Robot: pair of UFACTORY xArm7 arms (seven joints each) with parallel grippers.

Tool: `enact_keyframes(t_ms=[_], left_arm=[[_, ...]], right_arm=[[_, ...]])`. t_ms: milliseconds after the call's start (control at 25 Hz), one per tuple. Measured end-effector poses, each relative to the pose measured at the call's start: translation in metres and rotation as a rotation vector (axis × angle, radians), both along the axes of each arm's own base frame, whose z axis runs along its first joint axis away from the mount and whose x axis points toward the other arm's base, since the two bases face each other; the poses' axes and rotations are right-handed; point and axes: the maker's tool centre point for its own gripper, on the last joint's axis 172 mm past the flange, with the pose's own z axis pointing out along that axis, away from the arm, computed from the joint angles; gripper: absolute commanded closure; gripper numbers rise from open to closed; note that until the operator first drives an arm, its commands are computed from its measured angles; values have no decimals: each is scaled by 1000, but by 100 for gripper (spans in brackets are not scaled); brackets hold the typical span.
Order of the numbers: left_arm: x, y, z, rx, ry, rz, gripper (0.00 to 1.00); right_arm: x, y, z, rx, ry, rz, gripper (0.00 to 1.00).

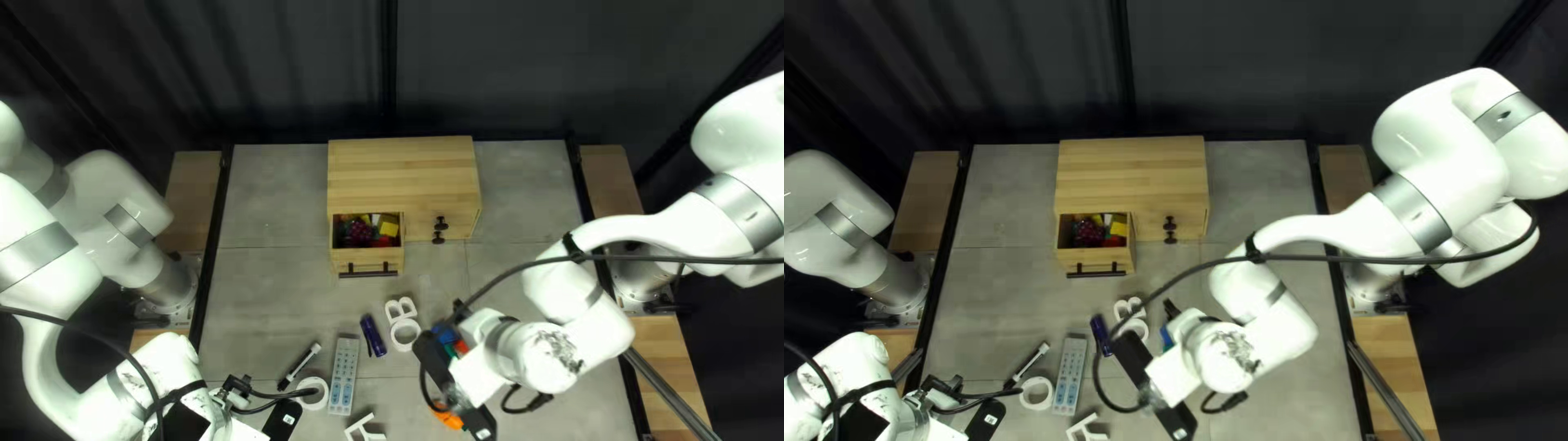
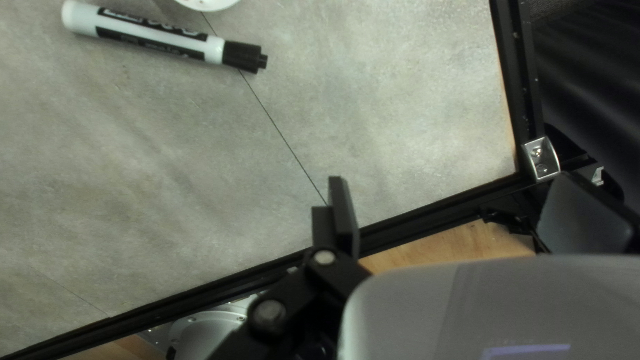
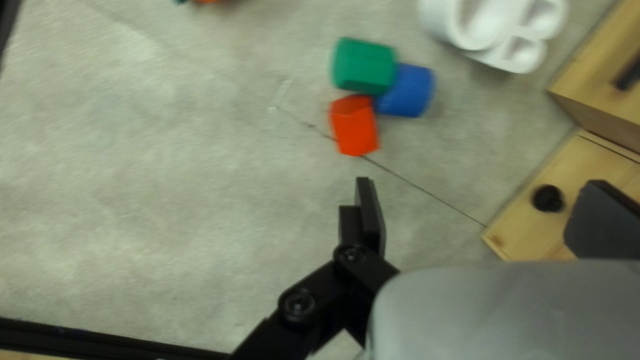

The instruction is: Open drawers and place objects into drawer and close

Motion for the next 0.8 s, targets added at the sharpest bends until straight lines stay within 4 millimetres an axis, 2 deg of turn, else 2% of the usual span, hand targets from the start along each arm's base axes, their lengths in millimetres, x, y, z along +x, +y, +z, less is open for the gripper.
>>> enact_keyframes(t_ms=[240,400,800], left_arm=[[0,0,0,0,0,0,0],[0,0,0,0,0,0,0],[0,0,0,0,0,0,0]], right_arm=[[2,-9,-38,20,3,-24,0],[-5,-21,-64,29,7,-48,0],[-16,-46,-104,18,4,-117,0]])
